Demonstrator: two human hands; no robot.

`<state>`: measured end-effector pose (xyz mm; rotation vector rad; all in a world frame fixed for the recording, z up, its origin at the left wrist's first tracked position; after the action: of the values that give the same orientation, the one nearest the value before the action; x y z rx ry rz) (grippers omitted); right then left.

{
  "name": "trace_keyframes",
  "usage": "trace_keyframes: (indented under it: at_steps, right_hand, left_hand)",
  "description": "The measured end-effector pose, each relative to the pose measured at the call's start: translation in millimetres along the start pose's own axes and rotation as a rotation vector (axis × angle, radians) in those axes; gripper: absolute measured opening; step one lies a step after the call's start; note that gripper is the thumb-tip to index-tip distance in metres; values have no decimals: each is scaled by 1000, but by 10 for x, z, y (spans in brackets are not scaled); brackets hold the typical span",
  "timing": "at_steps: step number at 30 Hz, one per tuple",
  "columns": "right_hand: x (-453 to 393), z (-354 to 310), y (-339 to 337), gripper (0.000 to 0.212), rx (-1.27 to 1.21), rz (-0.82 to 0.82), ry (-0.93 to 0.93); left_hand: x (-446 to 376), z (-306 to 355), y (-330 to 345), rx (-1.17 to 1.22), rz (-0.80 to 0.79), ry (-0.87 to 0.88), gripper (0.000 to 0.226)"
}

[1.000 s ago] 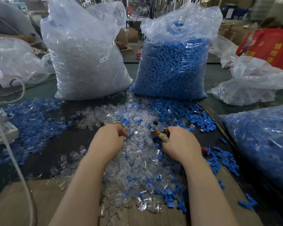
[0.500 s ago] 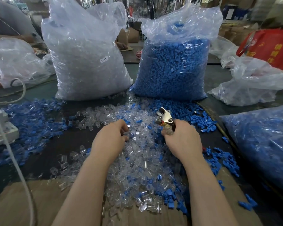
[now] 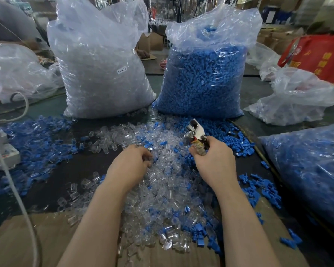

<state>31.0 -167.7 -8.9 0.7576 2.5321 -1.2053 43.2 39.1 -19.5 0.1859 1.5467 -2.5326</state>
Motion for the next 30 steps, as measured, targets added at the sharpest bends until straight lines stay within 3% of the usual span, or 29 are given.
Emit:
trace_keyframes:
  at_steps: [5,13,21,30]
  right_hand:
    - [21,5,16,16,-46,-14,-14]
    - [29,-40,-33,15,-303,28,15]
    - [34,-40,-20,27,-320,23,12]
    - [54,-75,6,16,-497,-43,49]
  left_hand:
    - [1,0,-2,20,22,-30,6]
    - [38,90,-145,432,166,-162,8]
    - [75,174,-123,572,93,-234,12]
    - [97,274,-198,913,10,-311,23]
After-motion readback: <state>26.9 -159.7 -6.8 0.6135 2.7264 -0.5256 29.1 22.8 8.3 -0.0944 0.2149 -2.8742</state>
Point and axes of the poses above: each hand's wrist, its own x-axis away from the middle knuckle, its own y-axis out of the palm, z = x × y, the point moved 2 cm from there along -x, towards the middle knuckle, and after that the axes turned 13 degrees about z, right-handed, at the moved point
